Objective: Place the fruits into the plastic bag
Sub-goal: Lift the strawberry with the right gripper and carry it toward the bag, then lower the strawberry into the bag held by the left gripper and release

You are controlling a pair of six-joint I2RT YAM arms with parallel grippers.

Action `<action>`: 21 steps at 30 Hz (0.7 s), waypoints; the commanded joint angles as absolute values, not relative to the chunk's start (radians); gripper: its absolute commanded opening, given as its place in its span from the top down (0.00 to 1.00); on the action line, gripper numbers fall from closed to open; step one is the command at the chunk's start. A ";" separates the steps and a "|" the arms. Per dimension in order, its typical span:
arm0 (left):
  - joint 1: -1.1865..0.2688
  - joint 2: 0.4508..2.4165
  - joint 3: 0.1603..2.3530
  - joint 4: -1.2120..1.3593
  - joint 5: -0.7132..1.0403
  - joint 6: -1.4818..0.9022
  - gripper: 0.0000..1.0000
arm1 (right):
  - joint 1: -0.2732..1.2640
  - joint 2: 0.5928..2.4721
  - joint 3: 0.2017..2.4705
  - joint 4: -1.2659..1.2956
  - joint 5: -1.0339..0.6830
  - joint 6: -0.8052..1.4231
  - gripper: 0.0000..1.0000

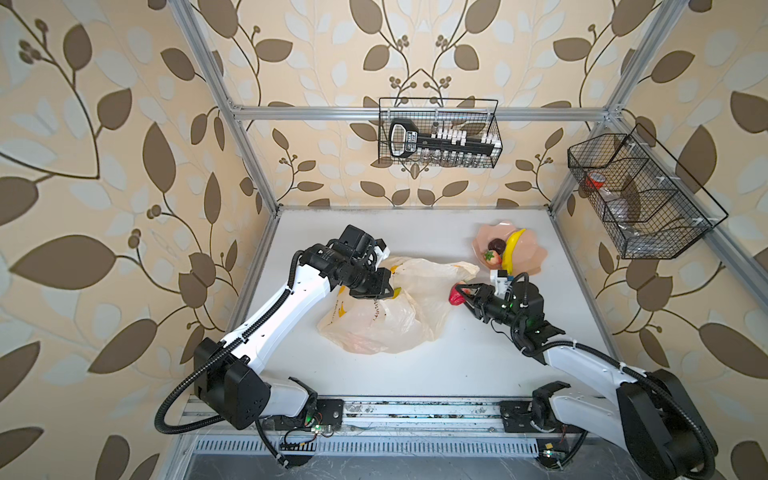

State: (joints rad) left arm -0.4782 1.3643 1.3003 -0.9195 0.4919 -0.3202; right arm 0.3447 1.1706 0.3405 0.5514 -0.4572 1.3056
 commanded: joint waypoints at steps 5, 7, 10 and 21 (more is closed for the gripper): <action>-0.485 1.358 1.334 -0.905 0.532 -0.320 1.00 | 0.447 1.329 0.416 0.740 -0.399 1.379 0.73; -0.486 1.359 1.336 -0.904 0.532 -0.319 1.00 | 0.466 1.369 0.444 0.753 -0.400 1.380 0.74; -0.488 1.361 1.336 -0.904 0.536 -0.321 1.00 | 0.495 1.432 0.495 0.762 -0.406 1.378 0.74; -0.494 1.366 1.330 -0.891 0.532 -0.329 1.00 | 0.631 1.683 0.688 0.843 -0.425 1.432 0.75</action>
